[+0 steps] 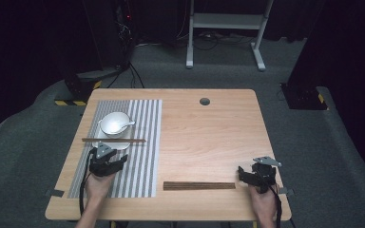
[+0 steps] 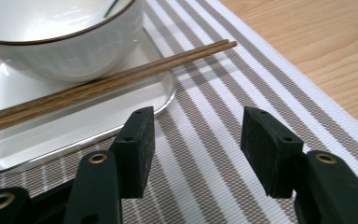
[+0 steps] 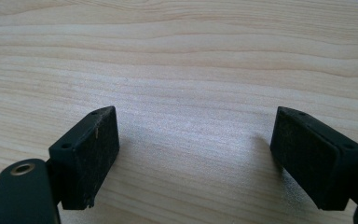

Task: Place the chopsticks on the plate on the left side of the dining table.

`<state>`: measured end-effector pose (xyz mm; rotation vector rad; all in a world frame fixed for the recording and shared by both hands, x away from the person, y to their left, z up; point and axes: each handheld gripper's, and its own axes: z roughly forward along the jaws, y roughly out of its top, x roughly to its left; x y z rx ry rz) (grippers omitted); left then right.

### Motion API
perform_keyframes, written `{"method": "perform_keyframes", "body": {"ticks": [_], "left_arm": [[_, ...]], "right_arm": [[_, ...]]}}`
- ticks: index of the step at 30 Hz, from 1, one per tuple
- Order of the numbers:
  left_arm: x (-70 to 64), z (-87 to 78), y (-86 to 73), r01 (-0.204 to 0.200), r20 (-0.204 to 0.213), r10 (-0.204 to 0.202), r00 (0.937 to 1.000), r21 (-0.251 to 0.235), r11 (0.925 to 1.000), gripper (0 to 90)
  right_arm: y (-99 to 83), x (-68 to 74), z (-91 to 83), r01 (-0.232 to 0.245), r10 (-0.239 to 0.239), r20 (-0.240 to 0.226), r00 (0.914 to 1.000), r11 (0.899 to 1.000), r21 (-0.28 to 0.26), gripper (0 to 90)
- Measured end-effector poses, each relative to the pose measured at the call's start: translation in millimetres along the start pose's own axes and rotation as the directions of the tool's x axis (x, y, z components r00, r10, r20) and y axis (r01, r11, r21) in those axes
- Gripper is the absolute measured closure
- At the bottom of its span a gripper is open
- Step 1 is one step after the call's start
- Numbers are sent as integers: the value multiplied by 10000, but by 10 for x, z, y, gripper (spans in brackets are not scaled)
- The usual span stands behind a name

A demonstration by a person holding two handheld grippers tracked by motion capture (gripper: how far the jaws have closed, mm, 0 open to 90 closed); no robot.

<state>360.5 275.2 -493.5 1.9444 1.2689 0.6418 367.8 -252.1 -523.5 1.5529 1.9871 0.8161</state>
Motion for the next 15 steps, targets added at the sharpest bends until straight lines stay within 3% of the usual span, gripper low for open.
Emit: {"method": "perform_keyframes", "body": {"ticks": [7, 15], "left_arm": [[-178, 45, 18, -522, 270, 518, 9983, 118, 9986, 449], [-251, 45, -40, -306, 414, 306, 9987, -6, 9995, 450]], "right_arm": [[0, 0, 0, 2, -2, -1, 10000, 10000, 1, 149], [0, 0, 0, 7, -7, -4, 10000, 10000, 0, 148]]}}
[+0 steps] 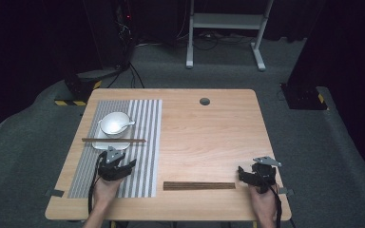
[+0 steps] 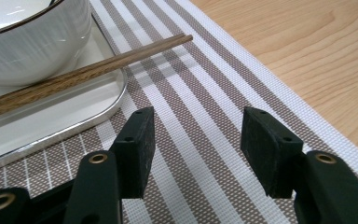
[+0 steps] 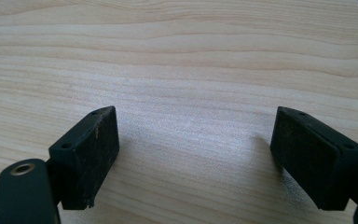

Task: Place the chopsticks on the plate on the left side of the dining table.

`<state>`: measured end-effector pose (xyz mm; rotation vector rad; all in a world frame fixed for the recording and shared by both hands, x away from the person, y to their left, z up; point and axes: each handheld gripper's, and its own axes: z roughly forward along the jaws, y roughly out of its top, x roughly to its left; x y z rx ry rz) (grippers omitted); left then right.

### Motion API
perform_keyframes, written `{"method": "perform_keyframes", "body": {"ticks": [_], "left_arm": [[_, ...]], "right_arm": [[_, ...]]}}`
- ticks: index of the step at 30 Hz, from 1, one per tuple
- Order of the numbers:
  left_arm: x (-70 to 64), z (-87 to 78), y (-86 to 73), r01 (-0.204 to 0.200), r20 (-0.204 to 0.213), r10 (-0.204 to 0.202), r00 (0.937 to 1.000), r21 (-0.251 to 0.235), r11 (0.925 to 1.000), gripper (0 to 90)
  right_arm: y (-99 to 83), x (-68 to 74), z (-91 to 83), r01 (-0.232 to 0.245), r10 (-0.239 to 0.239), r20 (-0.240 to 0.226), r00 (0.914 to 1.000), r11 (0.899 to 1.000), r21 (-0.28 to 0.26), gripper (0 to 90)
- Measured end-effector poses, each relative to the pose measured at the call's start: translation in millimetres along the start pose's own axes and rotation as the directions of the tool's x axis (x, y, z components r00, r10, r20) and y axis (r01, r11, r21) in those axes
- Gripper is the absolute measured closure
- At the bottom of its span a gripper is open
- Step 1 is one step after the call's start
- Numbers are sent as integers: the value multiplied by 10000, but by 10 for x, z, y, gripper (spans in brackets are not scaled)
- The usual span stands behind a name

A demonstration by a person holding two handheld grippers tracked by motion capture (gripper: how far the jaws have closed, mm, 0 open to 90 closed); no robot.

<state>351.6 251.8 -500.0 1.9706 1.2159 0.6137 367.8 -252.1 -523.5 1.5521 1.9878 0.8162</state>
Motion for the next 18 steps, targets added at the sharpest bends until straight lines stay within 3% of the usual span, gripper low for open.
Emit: {"method": "perform_keyframes", "body": {"ticks": [3, 18], "left_arm": [[-26, 3, -2, 120, -1, -120, 9999, 48, 9999, 449], [-116, 5, -88, -35, -258, 38, 9997, 104, 9999, 446]], "right_arm": [[0, 0, 0, 1, -1, 1, 10000, 10000, -1, 149], [-1, 3, 0, 42, -42, -40, 10000, 10000, 0, 148]]}}
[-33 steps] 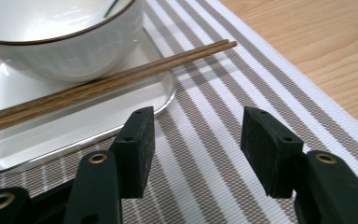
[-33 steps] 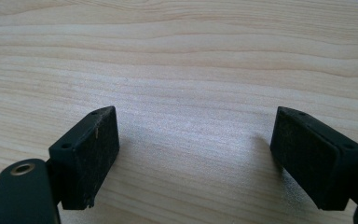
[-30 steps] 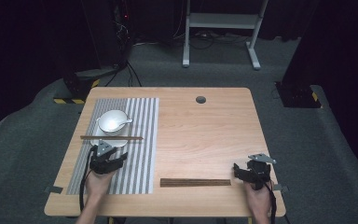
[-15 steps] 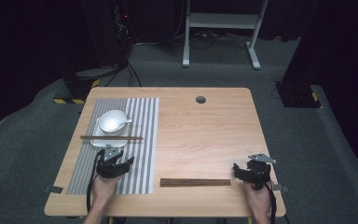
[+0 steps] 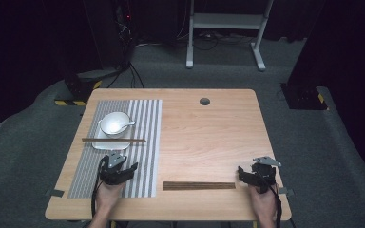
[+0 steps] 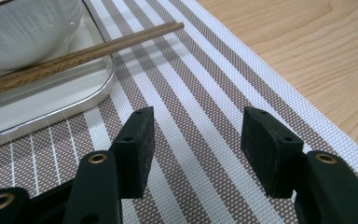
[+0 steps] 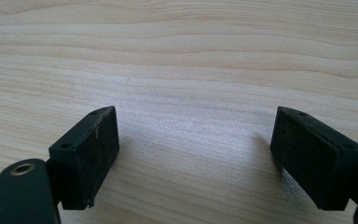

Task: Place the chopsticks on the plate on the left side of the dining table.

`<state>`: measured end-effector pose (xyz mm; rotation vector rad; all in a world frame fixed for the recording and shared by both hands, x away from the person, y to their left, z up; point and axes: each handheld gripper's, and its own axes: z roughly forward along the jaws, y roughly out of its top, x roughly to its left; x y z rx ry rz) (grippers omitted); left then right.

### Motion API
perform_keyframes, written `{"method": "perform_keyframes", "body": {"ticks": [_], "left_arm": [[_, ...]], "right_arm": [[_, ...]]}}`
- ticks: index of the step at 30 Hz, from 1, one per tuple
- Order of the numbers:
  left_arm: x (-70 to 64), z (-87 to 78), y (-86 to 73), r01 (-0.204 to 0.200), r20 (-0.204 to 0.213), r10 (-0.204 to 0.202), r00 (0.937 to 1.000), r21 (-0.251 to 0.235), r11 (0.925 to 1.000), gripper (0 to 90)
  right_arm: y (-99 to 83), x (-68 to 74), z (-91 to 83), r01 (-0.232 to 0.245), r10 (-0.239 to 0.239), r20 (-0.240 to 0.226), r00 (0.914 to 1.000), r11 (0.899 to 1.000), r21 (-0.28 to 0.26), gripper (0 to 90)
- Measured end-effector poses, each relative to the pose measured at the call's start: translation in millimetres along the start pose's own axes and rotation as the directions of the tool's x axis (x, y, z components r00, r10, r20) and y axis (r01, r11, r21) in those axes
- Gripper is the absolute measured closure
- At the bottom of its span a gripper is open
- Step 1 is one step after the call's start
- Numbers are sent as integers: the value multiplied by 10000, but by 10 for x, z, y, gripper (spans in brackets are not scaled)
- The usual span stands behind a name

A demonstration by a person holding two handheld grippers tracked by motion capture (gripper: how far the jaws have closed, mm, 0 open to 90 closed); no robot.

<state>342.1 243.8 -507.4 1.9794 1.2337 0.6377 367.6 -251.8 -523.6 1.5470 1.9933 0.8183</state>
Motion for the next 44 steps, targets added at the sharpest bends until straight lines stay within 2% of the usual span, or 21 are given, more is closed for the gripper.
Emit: {"method": "perform_keyframes", "body": {"ticks": [6, 14, 19, 26, 30, 33, 44], "left_arm": [[-16, 19, 2, 98, 100, -98, 9999, -4, 10000, 445], [-33, 69, -6, 6, 72, -7, 10000, 143, 9999, 442], [-32, 131, -80, 291, 6, -291, 9996, 177, 9994, 439], [-34, 148, -118, 303, -247, -297, 9993, 259, 9992, 409], [-21, 151, -120, 672, -222, -664, 9975, 372, 9970, 366], [-37, 148, -124, 719, -335, -707, 9969, 370, 9967, 343], [-37, 147, -125, 730, -341, -718, 9968, 373, 9966, 340]], "right_arm": [[0, 0, 0, 19, -19, -12, 10000, 10000, -3, 148], [-1, 2, -1, 10, -10, -22, 10000, 10000, 0, 149], [-1, 2, -1, 12, -12, -24, 10000, 10000, 0, 148], [-1, 2, -1, 13, -13, -24, 10000, 10000, -2, 149], [-1, 2, -1, 16, -16, -24, 10000, 10000, -4, 148], [-2, 2, -1, 17, -17, -24, 10000, 10000, -4, 148], [-2, 5, -1, -18, 18, -25, 10000, 10000, -5, 149]]}}
